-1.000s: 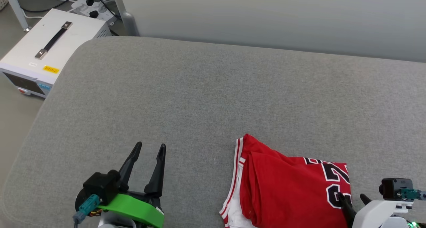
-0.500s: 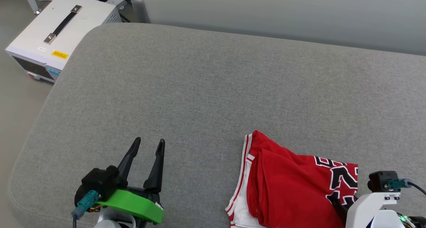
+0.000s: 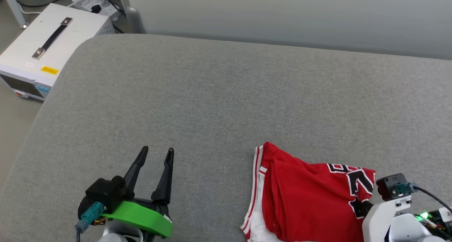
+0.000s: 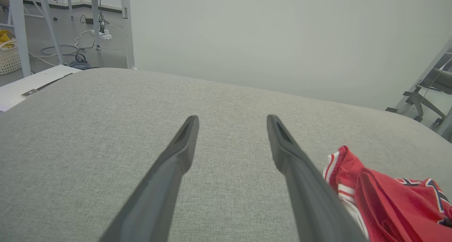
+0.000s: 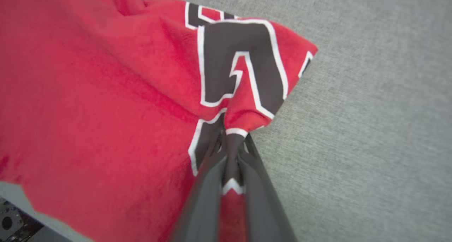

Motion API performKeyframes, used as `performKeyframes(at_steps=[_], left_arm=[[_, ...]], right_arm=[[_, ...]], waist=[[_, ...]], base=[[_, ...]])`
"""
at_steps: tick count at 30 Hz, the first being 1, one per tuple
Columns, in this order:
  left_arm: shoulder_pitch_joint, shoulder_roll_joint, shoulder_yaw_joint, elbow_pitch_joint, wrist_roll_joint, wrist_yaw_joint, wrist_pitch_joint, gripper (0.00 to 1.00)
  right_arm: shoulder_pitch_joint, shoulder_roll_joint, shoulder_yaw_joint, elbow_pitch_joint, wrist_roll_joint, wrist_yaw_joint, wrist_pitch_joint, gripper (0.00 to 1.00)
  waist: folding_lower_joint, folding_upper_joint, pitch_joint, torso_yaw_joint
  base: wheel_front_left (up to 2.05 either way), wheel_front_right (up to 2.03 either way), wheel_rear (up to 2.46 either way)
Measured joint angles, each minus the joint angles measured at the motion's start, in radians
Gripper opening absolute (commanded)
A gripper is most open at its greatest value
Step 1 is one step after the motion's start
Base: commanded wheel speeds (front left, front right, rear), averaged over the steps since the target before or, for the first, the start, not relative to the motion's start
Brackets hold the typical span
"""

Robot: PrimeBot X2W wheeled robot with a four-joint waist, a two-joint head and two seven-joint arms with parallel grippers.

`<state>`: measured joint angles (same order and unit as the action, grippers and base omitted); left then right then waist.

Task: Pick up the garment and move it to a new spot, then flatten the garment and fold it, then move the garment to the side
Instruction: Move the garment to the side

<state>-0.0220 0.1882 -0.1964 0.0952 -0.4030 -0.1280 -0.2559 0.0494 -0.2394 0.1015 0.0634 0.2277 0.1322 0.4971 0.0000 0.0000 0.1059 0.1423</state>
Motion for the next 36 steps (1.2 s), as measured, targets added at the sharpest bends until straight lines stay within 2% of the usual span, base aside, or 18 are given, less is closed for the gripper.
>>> performKeyframes(at_steps=[10,17,21,36], left_arm=[[-0.001,0.002,-0.011,-0.014,0.000,0.000,0.000,1.00],[-0.030,0.018,-0.044,-0.050,0.001,0.000,0.000,1.00],[-0.065,0.044,-0.064,-0.086,0.005,0.000,0.000,1.00],[-0.151,0.167,-0.063,-0.205,0.007,0.000,0.000,1.00]], right_arm=[[-0.108,-0.255,0.126,-0.119,-0.042,0.000,0.066,0.00],[-0.192,-0.445,0.165,-0.120,-0.049,0.000,0.088,0.00],[-0.235,-0.526,0.156,-0.076,-0.047,0.000,0.067,0.00],[-0.345,-0.568,-0.041,0.219,-0.089,0.000,-0.116,0.00]], waist=[[0.0000,0.0000,0.011,-0.097],[0.0000,0.0000,0.061,-0.170],[0.0001,0.0000,0.111,-0.205],[0.0002,0.0000,0.324,-0.315]], base=[[0.00,0.00,0.00],[0.00,0.00,0.00],[0.00,0.00,0.00],[0.00,0.00,0.00]])
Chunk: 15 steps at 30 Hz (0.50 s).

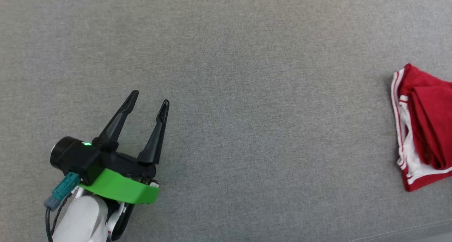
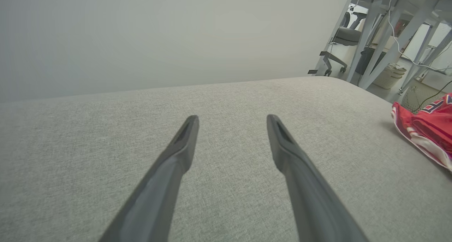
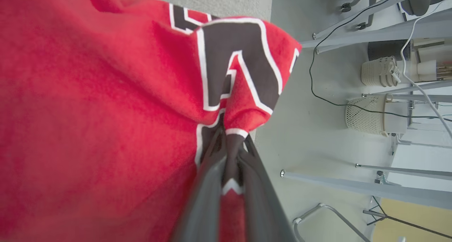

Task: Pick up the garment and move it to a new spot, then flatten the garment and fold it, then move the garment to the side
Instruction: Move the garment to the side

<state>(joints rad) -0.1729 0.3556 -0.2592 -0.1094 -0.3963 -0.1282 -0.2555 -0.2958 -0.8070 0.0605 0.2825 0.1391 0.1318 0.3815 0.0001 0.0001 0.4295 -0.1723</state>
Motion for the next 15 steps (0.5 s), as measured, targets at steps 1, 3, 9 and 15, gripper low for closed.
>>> performKeyframes(at_steps=[1,3,9,15], left_arm=[[-0.004,0.003,0.000,-0.012,0.000,0.000,0.001,1.00],[-0.011,0.011,0.001,-0.037,0.001,0.000,0.003,1.00],[-0.026,0.034,0.012,-0.112,0.001,0.000,0.029,1.00],[-0.036,0.054,0.029,-0.142,0.001,0.009,0.042,1.00]], right_arm=[[-0.010,-0.005,-0.019,0.024,-0.006,0.000,-0.018,0.00],[-0.030,-0.010,-0.050,0.070,-0.012,0.000,-0.047,0.00],[-0.115,-0.012,-0.134,0.199,-0.047,0.000,-0.143,0.00],[-0.198,0.007,-0.183,0.314,-0.106,0.000,-0.202,0.00]], waist=[[0.0000,0.0000,0.013,-0.005],[0.0000,0.0000,0.035,-0.011],[0.0000,0.0000,0.098,-0.015],[0.0000,0.0000,0.155,-0.007]], base=[[0.00,0.00,0.00],[0.00,0.00,0.00],[0.00,0.00,0.00],[0.00,0.00,0.00]])
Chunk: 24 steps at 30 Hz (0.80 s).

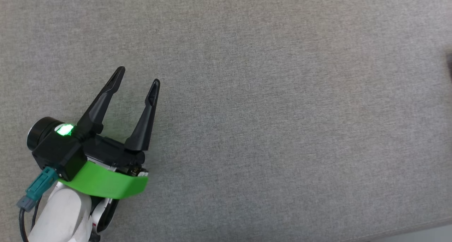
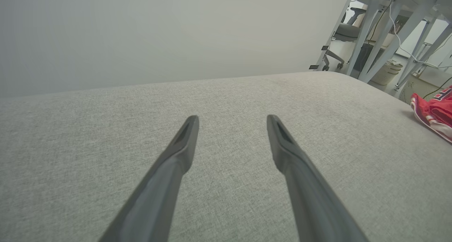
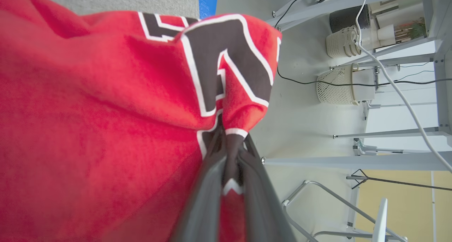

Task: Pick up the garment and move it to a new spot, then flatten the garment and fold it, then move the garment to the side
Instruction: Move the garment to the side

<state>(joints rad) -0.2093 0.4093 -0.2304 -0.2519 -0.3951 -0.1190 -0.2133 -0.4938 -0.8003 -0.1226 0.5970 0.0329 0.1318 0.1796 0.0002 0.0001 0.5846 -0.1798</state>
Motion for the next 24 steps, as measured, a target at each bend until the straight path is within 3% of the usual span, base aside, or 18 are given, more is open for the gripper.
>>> performKeyframes(at_steps=[5,6,7,17,24], left_arm=[[0.000,0.001,0.003,-0.001,0.000,0.001,0.000,1.00],[0.000,0.001,0.002,0.002,0.000,0.001,-0.001,1.00],[0.000,0.000,0.002,0.005,0.000,0.001,-0.002,1.00],[0.001,-0.043,-0.018,0.087,-0.011,0.001,-0.027,1.00],[0.032,-0.088,0.012,0.174,-0.020,0.008,-0.042,1.00]], right_arm=[[-0.041,0.014,-0.028,0.074,-0.029,0.000,-0.028,0.00],[-0.047,0.019,-0.034,0.089,-0.030,0.000,-0.034,0.10],[-0.051,0.023,-0.039,0.102,-0.030,0.000,-0.037,1.00],[-0.074,0.028,-0.026,0.152,-0.028,0.000,-0.145,1.00],[-0.082,0.058,0.054,0.021,0.115,0.000,-0.210,1.00]], waist=[[0.0000,0.0000,0.015,0.019],[0.0000,0.0000,0.014,0.022],[-0.0001,0.0000,0.011,0.024],[-0.0001,0.0000,-0.078,0.038],[-0.0002,0.0000,-0.192,0.053]], base=[[0.00,0.00,0.00],[0.00,0.00,0.00],[0.00,0.00,0.00],[0.00,0.00,0.00],[0.00,0.00,0.00]])
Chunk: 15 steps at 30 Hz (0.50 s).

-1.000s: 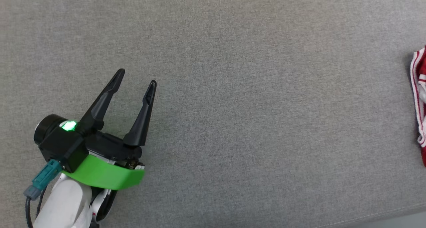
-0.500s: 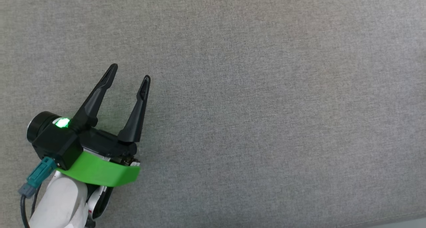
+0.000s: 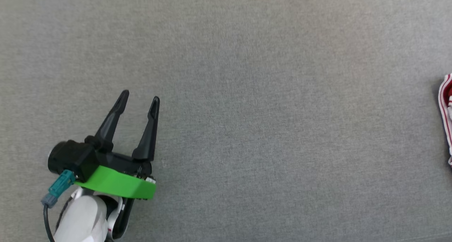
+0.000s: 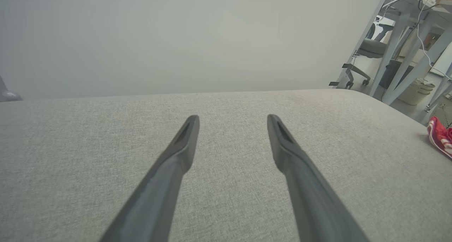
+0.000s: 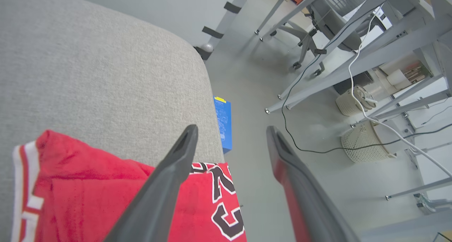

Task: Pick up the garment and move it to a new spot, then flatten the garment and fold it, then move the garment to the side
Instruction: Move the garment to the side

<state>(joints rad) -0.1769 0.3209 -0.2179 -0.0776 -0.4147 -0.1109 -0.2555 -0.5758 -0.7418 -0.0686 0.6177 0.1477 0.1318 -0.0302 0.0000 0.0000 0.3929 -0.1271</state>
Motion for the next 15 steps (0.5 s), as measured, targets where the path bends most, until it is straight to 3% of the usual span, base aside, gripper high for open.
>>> performKeyframes(at_steps=[8,15], left_arm=[[0.076,-0.058,0.060,0.043,-0.002,0.007,-0.001,1.00],[0.122,-0.100,0.099,0.074,0.005,0.009,0.000,1.00]], right_arm=[[0.113,0.099,0.034,-0.282,0.128,0.000,0.002,1.00],[0.284,0.286,-0.024,-0.538,0.134,0.000,0.014,1.00]], waist=[[0.0000,-0.0001,-0.141,0.026],[-0.0001,-0.0001,-0.246,0.062]], base=[[0.00,0.00,0.00],[0.00,0.00,0.00]])
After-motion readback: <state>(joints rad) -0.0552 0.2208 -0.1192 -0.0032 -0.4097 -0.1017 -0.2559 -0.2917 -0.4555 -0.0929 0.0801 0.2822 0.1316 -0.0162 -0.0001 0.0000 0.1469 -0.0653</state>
